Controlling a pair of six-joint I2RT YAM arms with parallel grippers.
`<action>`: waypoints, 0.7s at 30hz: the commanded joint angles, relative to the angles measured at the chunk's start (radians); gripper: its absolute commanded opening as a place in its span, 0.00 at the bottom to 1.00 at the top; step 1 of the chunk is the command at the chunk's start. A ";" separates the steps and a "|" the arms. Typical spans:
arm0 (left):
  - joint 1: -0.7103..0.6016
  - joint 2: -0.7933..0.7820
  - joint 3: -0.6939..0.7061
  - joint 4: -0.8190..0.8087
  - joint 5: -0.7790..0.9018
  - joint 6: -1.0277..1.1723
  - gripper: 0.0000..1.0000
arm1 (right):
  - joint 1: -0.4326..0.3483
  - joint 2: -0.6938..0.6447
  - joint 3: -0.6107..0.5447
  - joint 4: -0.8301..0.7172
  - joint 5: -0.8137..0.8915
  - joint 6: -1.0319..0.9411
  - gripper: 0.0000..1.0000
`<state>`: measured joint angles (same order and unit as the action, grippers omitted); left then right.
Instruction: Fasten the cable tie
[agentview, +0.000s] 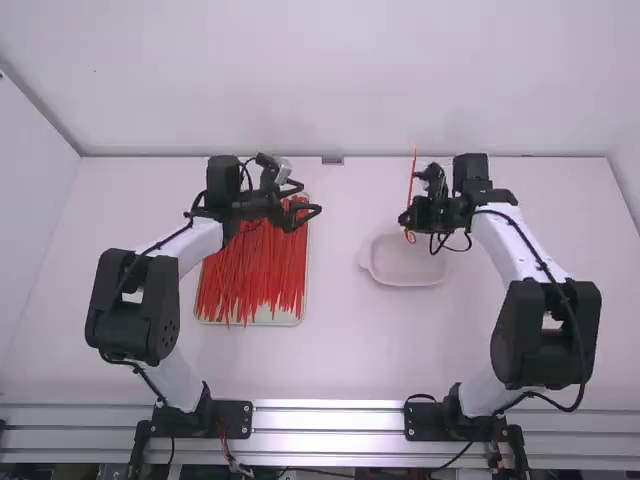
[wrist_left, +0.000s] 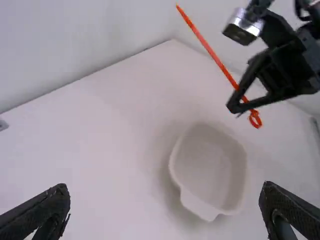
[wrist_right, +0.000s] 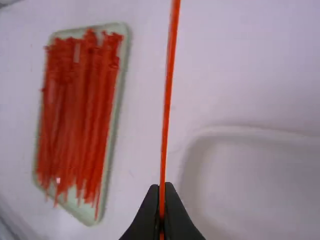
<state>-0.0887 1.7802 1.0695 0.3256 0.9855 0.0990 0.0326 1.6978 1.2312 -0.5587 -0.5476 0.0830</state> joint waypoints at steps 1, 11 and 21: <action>0.010 0.008 0.004 -0.013 -0.063 0.008 0.99 | 0.023 -0.020 -0.033 0.002 0.156 0.022 0.00; 0.011 0.008 0.004 -0.034 -0.026 0.003 0.99 | 0.132 -0.020 -0.182 0.129 0.514 0.179 0.00; 0.010 0.008 0.004 -0.031 0.046 0.003 0.99 | 0.147 -0.020 -0.340 0.331 0.526 0.230 0.00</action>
<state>-0.0879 1.7802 1.0698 0.2993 1.0008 0.0982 0.1883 1.6974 0.9012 -0.2359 -0.0452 0.2901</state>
